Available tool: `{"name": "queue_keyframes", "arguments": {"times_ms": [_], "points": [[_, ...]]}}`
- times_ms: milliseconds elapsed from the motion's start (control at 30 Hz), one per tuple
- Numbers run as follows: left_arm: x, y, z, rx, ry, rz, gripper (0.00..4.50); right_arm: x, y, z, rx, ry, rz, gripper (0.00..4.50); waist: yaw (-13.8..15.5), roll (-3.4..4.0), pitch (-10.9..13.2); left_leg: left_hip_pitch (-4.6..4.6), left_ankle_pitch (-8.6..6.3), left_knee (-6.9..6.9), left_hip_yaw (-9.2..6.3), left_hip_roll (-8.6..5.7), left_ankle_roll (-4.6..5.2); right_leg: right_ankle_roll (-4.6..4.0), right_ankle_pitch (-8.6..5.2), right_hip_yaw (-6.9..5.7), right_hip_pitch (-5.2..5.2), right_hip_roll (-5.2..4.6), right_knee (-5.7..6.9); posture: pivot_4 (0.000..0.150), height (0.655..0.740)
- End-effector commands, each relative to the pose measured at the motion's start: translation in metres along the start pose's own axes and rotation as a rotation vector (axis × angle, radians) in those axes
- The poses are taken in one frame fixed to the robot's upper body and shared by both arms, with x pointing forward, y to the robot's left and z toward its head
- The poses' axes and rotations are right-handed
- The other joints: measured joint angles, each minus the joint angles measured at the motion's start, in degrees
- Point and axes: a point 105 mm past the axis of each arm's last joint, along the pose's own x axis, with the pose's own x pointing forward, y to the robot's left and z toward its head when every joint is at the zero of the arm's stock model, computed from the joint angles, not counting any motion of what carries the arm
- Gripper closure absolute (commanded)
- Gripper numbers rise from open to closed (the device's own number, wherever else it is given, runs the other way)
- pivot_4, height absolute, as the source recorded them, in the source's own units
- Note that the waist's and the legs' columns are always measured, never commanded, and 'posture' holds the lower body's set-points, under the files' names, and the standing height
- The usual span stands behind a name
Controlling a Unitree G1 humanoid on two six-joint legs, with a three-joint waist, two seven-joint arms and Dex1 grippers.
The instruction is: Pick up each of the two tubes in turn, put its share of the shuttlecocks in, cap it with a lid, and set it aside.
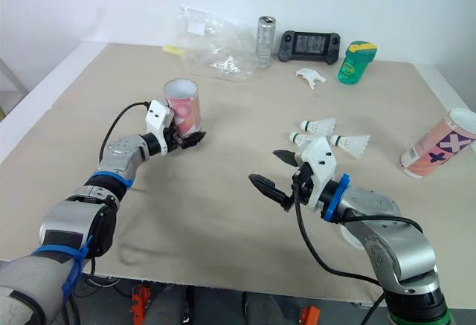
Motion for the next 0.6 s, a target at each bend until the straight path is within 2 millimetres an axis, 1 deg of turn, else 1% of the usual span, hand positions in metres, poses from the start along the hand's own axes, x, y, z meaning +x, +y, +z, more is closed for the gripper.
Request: {"name": "queue_keyframes", "arguments": {"times_ms": [33, 200, 333, 433, 500, 533, 600], "points": [[0.002, 0.002, 0.011, 0.004, -0.034, 0.009, 0.85, -0.007, -0.002, 0.014, -0.048, -0.038, -0.027, 0.0, 0.0, 0.0, 0.0, 0.0, 0.0, 0.0, -0.01, 0.0, 0.0, 0.0, 0.0, -0.01, 0.01, 0.0, 0.0, 0.15, 0.7394], [-0.002, 0.002, 0.008, 0.01, -0.043, -0.011, 0.85, -0.009, -0.003, 0.015, -0.048, -0.039, -0.033, 0.0, 0.0, 0.0, 0.0, 0.0, 0.0, 0.02, -0.02, -0.01, 0.0, 0.0, 0.0, -0.02, 0.02, -0.01, 0.01, 0.15, 0.7394], [-0.007, 0.005, 0.009, 0.02, -0.054, -0.007, 0.85, -0.009, -0.006, 0.016, -0.055, -0.036, -0.04, 0.0, 0.0, 0.0, 0.0, 0.0, 0.0, 0.01, -0.02, -0.01, 0.0, -0.01, 0.01, -0.02, 0.02, -0.01, 0.01, 0.15, 0.7394], [-0.012, 0.003, 0.012, 0.084, -0.053, -0.057, 0.85, -0.016, -0.018, 0.015, -0.073, -0.017, -0.098, 0.0, 0.0, 0.0, 0.0, 0.0, 0.0, 0.01, -0.02, -0.01, 0.0, -0.01, 0.01, -0.02, 0.02, -0.01, 0.01, 0.15, 0.7394], [-0.014, -0.003, 0.015, 0.133, -0.044, -0.121, 0.85, -0.024, -0.033, 0.013, -0.071, -0.003, -0.175, 0.0, 0.0, 0.0, 0.0, 0.0, 0.01, 0.01, -0.02, -0.01, -0.01, -0.02, 0.01, -0.02, 0.02, -0.01, 0.01, 0.15, 0.7394], [-0.017, -0.009, 0.017, 0.187, -0.031, -0.192, 0.85, -0.031, -0.041, 0.012, -0.073, 0.01, -0.221, 0.0, 0.0, 0.0, 0.0, 0.0, 0.01, 0.01, -0.02, -0.01, -0.01, -0.03, 0.02, -0.02, 0.02, -0.01, 0.01, 0.15, 0.7394], [-0.033, -0.03, 0.025, 0.311, 0.022, -0.423, 0.85, -0.049, -0.054, 0.003, -0.062, 0.059, -0.288, 0.0, -0.1, 0.0, 0.0, -0.01, 0.01, 0.01, -0.02, -0.01, -0.02, -0.05, 0.03, -0.02, 0.03, -0.02, 0.01, 0.15, 0.7394]]}}
